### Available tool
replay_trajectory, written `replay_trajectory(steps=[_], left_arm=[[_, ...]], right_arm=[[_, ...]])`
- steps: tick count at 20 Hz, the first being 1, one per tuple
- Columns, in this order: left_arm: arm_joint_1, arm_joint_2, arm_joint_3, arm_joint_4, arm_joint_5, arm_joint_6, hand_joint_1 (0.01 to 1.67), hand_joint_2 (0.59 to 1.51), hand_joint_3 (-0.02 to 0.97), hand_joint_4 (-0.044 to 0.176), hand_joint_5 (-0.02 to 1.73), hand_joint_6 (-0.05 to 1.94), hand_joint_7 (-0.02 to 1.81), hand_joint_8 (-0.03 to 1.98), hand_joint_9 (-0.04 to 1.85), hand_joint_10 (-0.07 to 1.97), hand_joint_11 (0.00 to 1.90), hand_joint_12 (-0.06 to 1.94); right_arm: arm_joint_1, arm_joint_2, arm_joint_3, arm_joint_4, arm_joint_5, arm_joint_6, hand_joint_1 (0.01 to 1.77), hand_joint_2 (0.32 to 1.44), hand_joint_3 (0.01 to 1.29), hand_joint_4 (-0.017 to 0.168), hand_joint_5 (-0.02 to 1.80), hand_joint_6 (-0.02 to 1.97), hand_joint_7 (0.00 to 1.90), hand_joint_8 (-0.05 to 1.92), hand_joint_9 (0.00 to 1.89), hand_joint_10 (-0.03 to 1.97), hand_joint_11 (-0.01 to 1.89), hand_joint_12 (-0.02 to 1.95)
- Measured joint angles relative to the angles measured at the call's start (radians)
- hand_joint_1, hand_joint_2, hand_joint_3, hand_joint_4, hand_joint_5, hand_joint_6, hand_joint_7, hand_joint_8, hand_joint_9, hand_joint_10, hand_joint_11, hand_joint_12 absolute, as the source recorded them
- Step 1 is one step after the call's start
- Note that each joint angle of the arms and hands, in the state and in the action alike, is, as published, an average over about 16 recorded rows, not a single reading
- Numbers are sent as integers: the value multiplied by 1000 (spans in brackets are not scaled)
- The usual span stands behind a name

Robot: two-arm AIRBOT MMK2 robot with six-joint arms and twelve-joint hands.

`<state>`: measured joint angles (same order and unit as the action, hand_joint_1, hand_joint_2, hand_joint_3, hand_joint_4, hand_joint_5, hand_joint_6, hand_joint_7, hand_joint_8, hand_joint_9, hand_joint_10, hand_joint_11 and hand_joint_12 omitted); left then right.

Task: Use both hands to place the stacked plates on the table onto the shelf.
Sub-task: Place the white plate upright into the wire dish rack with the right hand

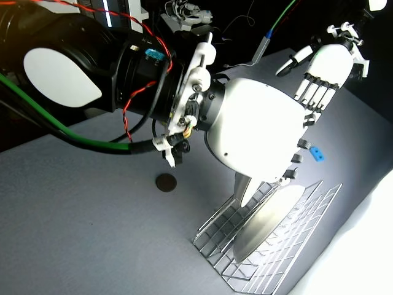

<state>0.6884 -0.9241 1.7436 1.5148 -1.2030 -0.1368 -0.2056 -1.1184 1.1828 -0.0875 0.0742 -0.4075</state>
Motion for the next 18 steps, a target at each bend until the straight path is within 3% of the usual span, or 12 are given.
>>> replay_trajectory(steps=[18], left_arm=[[-1, 0, -10, 9, -14, 0, 16, 1120, 21, 0, 68, 7, 74, 8, 38, 21, 20, 10]], right_arm=[[-73, -87, 111, 60, 39, -8, 1231, 987, 11, 7, 1018, 812, 1110, 774, 1328, 122, 891, 1099]])
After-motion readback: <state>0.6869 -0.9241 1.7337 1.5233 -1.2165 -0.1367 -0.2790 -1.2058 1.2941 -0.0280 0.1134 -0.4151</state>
